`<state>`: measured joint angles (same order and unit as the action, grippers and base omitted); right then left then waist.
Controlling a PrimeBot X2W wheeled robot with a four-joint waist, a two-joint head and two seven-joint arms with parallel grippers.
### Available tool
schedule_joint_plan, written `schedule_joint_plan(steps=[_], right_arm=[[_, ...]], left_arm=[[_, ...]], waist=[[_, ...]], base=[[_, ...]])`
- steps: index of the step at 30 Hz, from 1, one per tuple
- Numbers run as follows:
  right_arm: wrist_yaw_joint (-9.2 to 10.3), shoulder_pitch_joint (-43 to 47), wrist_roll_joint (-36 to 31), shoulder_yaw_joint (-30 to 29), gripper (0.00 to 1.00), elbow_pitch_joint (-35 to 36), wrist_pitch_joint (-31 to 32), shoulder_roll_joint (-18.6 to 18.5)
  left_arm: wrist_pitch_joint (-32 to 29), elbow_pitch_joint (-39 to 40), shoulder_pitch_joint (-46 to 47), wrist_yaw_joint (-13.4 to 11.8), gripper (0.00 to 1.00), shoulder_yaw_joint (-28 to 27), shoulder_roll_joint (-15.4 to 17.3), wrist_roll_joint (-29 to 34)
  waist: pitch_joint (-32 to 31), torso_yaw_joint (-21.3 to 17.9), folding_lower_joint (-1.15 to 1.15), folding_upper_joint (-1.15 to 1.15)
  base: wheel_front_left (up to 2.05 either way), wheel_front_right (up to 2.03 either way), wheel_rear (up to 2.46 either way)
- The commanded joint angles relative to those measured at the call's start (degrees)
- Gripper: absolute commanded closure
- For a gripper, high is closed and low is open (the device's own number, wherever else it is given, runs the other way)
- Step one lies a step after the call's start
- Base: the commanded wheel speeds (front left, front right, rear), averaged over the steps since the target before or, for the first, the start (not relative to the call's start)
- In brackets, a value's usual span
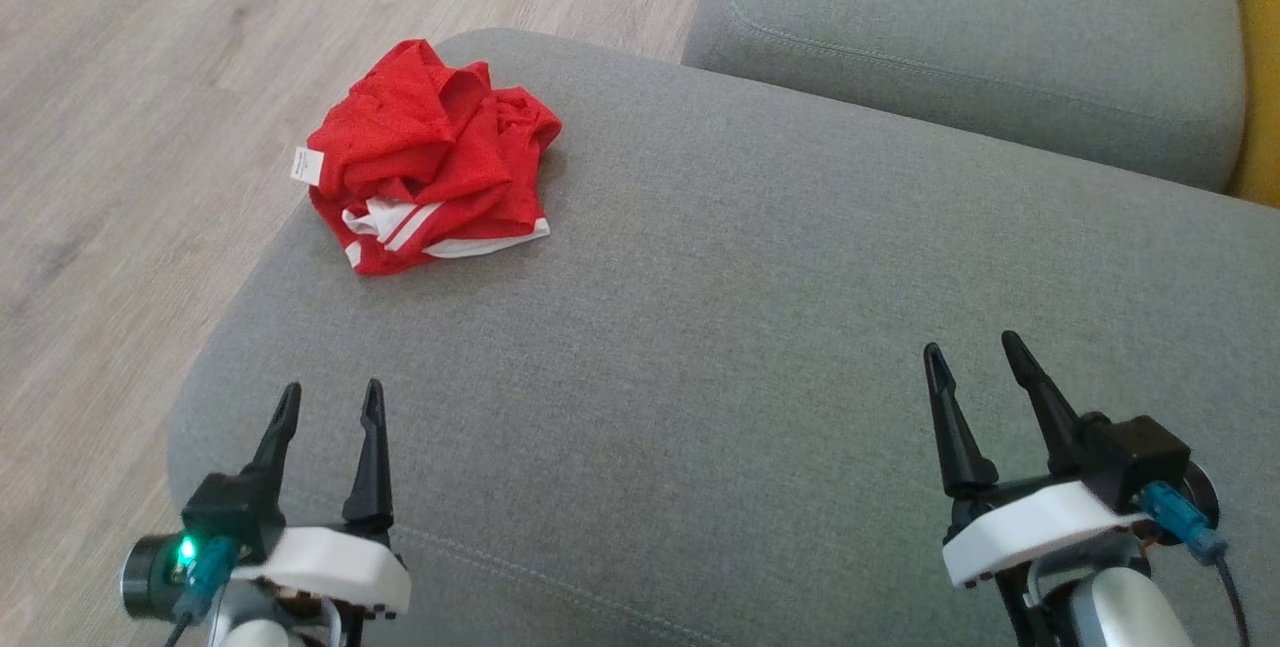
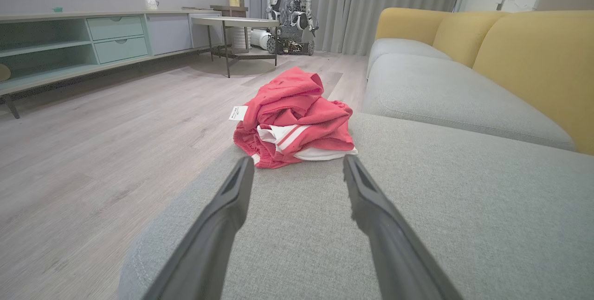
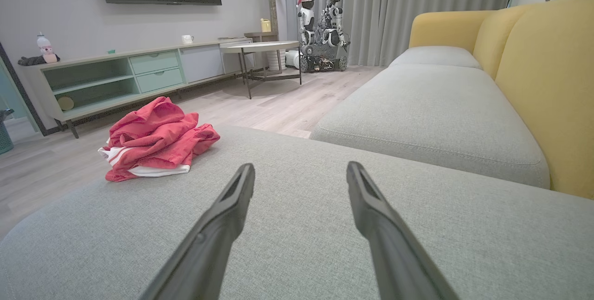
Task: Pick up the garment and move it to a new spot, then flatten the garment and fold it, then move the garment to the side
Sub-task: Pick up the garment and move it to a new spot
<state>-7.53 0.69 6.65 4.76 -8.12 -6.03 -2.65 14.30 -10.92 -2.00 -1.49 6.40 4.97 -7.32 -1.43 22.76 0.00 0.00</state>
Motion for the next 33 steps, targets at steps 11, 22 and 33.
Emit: schedule_joint_plan(steps=[11, 22, 33], right_arm=[[0.04, -2.95, -0.72, 1.01, 0.00, 3.19, 1.27, -0.23], [0.04, -8.52, -4.84, 2.02, 0.00, 8.73, 5.86, -1.08], [0.04, -13.42, -6.01, 4.16, 0.00, 13.49, 9.48, -3.82]], left_arm=[[0.70, 3.27, 6.61, 0.15, 0.00, -4.21, 0.81, -0.58], [0.70, -0.55, 22.67, 2.79, 0.00, -10.76, 3.02, -3.88], [0.70, -19.56, 42.66, 7.49, 0.00, -13.53, 6.45, -6.34]], waist=[[3.67, -1.33, 0.00, 0.00], [16.09, -4.89, 0.00, 0.00], [27.41, -7.76, 0.00, 0.00]], base=[[0.00, 0.00, 0.00], [0.00, 0.00, 0.00], [0.00, 0.00, 0.00]])
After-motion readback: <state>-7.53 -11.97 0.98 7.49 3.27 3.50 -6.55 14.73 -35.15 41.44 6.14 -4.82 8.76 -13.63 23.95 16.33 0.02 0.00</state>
